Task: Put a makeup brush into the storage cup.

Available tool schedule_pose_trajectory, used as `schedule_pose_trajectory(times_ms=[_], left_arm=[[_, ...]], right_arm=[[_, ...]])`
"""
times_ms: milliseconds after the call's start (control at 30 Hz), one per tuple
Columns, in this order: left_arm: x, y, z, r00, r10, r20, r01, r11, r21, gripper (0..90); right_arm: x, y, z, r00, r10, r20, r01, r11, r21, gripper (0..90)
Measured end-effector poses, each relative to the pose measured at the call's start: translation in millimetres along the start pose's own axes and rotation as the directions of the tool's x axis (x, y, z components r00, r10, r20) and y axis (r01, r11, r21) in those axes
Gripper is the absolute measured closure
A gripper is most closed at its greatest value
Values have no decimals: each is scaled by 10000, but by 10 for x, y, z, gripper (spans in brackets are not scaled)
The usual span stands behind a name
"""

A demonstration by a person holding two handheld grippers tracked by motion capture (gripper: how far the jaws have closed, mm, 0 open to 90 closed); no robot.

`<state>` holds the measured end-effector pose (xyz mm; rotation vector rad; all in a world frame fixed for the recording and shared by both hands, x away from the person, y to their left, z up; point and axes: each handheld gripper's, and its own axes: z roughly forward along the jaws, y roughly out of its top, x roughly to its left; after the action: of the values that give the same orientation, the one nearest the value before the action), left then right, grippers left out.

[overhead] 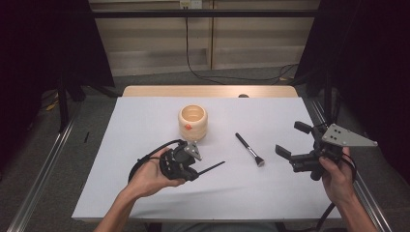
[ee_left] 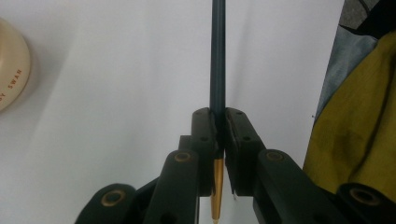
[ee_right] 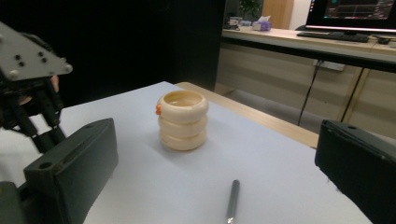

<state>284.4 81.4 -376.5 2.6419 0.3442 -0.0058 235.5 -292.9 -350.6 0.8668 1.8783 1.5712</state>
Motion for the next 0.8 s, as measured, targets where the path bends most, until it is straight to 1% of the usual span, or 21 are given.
schedule_pose_trajectory(times_ms=[67,100,133,167,200,233,267,333,367,400,433,467,500,533,567,667,733,767,800], left_arm=[[-3,1,9,10000,47,59,-47,10000,12,830],[-2,1,11,10000,70,70,-70,10000,32,830],[-2,1,11,10000,70,70,-70,10000,32,830],[-9,-1,10,9999,105,129,-106,9999,46,830],[-9,-1,10,9999,105,129,-106,9999,46,831],[-18,-2,11,9999,127,68,-127,9999,38,831],[-18,-2,11,9999,127,68,-127,9999,38,832],[-19,3,5,9998,171,97,-171,9998,60,832],[-34,4,6,9998,193,24,-193,9998,2,832],[-42,8,4,9996,279,14,-279,9996,41,832],[-55,15,4,9993,361,29,-361,9993,96,831],[-66,22,4,9991,431,0,-431,9990,112,831],[-76,30,8,9992,392,-18,-392,9992,112,831],[-76,38,8,9990,456,3,-456,9988,160,831],[-76,41,11,9990,441,60,-441,9989,151,831],[-68,39,16,9990,434,98,-436,9989,181,831],[-68,39,12,9991,399,139,-402,9990,171,831],[-66,38,11,9988,472,158,-475,9987,190,831],[-71,37,17,9992,380,140,-382,9991,167,831]], right_arm=[[-16,31,37,9999,-73,109,73,10000,1,0],[-31,50,74,9997,-217,67,217,9997,-108,0],[-31,50,74,9997,-217,67,217,9997,-108,0],[-34,65,107,9997,-217,-124,217,9998,-28,0],[-34,65,107,9997,-217,-124,217,9998,-28,0],[-23,69,138,9987,-222,-457,228,9996,141,0],[-23,69,138,9987,-222,-457,228,9996,141,0],[-9,64,172,9961,-233,-854,269,9988,417,0],[3,58,191,9943,-228,-1046,289,9979,573,0],[13,51,208,9919,-233,-1250,324,9970,710,0],[35,38,241,9852,-254,-1694,425,9943,979,0],[35,38,241,9852,-254,-1694,425,9943,979,0],[44,33,258,9812,-172,-1923,396,9928,1133,0],[51,27,279,9774,-85,-2114,364,9911,1284,0],[70,12,321,9732,-126,-2296,478,9878,1481,0],[113,-8,388,9677,-125,-2517,611,9806,1861,0],[147,-21,432,9650,-226,-2614,751,9784,1926,0],[164,-26,454,9624,-287,-2701,841,9770,1959,0],[184,-30,476,9598,-330,-2788,914,9757,1990,0]])
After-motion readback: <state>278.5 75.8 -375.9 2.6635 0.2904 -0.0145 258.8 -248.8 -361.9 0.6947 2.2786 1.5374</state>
